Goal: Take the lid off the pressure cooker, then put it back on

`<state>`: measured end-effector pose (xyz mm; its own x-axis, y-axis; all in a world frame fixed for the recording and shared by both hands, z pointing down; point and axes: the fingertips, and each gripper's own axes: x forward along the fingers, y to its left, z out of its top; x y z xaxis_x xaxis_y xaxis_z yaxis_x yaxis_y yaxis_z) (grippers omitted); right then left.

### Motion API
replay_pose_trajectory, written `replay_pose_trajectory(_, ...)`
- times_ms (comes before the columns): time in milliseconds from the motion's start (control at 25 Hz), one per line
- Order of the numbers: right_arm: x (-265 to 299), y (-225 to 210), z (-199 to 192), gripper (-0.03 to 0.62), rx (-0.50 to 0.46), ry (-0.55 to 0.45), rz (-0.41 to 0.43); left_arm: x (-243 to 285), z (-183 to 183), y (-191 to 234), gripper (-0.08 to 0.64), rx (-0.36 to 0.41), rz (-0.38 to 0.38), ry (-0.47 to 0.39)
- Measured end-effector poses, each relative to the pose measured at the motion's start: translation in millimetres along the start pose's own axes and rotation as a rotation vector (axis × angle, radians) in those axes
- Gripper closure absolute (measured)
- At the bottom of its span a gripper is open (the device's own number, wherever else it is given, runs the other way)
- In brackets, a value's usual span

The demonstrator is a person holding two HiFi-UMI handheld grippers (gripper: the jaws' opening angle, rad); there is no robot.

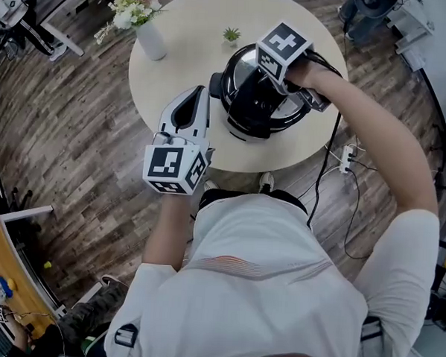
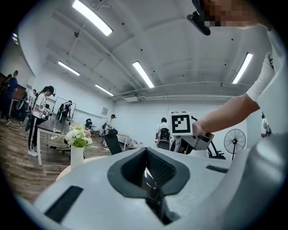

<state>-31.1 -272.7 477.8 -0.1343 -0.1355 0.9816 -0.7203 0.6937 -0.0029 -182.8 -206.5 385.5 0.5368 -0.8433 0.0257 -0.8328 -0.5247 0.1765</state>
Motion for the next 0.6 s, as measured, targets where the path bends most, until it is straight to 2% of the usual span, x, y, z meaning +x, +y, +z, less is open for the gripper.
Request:
replay_pose_trajectory(440, 30.0, -2.0, -2.4, 0.311, 0.041, 0.002, 0.015, -0.5, -2.3, -0.4, 0.555, -0.010, -0.008, 0.007)
replay_pose_trajectory(600, 35.9, -1.0, -1.5, 0.311, 0.004, 0.009, 0.034, -0.6, -3.8, 1.0, 0.555, -0.015, -0.002, 0.010)
